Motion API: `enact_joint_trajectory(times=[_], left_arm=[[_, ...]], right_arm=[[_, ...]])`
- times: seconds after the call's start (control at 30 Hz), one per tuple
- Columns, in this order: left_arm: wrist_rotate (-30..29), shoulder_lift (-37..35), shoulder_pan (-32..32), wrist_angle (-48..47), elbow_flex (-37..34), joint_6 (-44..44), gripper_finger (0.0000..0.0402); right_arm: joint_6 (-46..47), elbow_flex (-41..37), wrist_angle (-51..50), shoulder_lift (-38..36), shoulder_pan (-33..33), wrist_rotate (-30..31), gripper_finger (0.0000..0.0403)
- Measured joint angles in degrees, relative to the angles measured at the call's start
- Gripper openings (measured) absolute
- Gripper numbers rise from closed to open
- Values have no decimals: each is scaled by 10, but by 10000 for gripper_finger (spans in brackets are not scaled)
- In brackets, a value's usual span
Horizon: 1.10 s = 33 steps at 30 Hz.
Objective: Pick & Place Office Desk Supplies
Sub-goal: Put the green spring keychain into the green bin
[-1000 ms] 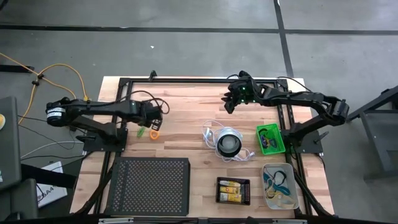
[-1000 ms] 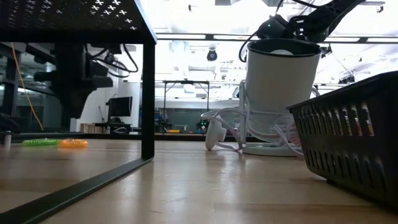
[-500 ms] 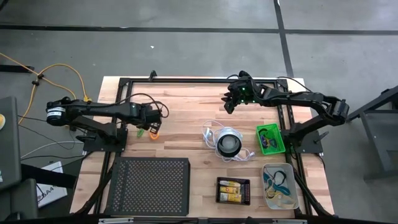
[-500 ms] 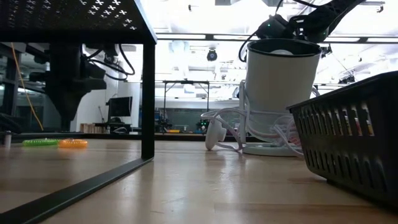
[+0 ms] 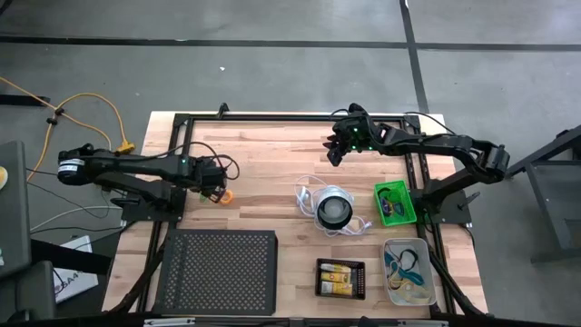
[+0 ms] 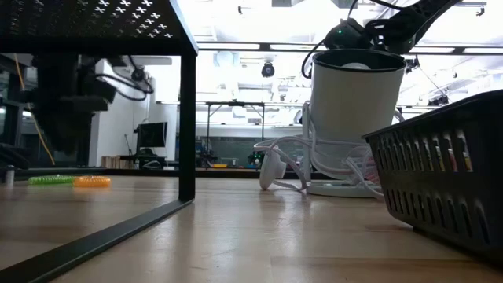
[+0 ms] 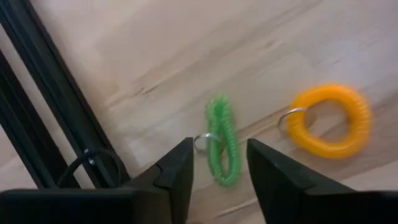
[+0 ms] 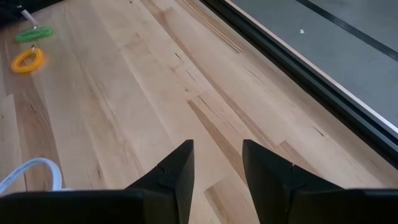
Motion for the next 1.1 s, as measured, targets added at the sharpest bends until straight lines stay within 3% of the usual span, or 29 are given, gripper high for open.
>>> enact_joint_trajectory(times=[0.13,0.43,1.1], left_arm=[[2,-8,-9,3,-22,-21,164],[18,0,-9,18,-24,-36,168],[32,111,35,69,-24,-17,168]], right_arm=[[0,0,0,0,0,0,123],[0,0,0,0,0,0,123],[0,0,0,0,0,0,123]])
